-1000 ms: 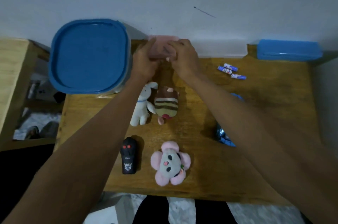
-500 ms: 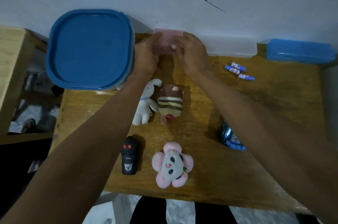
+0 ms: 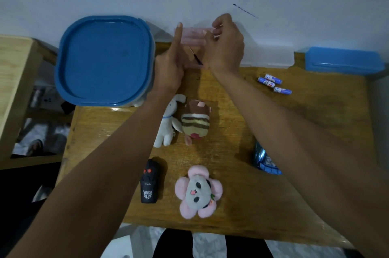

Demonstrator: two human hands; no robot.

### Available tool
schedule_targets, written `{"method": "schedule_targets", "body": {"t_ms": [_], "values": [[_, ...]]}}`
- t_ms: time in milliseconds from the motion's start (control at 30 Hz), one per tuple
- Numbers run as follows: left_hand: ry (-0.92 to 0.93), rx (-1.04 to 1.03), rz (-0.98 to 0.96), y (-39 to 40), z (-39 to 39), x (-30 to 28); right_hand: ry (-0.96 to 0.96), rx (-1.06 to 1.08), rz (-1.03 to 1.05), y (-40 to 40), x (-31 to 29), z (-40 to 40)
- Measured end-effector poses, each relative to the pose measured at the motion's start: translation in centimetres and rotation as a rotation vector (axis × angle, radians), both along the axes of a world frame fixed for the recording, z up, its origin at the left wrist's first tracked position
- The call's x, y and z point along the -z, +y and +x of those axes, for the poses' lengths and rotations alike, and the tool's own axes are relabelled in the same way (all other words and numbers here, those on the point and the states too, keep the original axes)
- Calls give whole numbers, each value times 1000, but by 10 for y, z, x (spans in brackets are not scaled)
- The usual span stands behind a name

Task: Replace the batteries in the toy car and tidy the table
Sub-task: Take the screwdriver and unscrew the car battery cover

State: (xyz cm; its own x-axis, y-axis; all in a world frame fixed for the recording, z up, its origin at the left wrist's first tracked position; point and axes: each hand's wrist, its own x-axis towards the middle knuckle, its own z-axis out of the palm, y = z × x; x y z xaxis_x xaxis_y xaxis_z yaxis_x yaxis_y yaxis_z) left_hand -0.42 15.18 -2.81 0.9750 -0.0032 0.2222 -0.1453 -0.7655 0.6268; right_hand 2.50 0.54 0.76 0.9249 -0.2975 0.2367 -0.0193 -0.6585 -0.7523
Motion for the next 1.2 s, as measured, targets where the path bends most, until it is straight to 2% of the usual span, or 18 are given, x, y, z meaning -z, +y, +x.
{"method": "schedule_targets", "body": {"t_ms": [133, 233, 300, 400, 567, 767, 867, 967, 1100, 1200], "values": [[30, -11, 55, 1, 3, 3, -70, -20, 130, -7, 6, -7], [55, -18, 59, -2, 4, 0, -37, -94, -4, -10, 15, -21], [67, -24, 44, -2, 4, -1, 67, -117, -124, -8, 22, -24], [89, -19, 11, 0, 4, 2, 236, -128, -188, 0, 26, -20], [56, -4, -29, 3, 5, 8, 340, -130, -330, 13, 16, -9], [53, -3, -68, 4, 6, 12, 383, -144, -419, 19, 9, -3], [49, -3, -73, 4, 6, 13, 399, -169, -364, 17, 10, -4], [47, -2, -57, 3, 5, 10, 297, -193, -300, 6, 14, -9], [60, -3, -46, 2, 3, 5, 4, -282, -89, -6, 13, -23], [67, 0, -55, 3, 2, 3, -114, -238, -3, -8, 9, -23]]}}
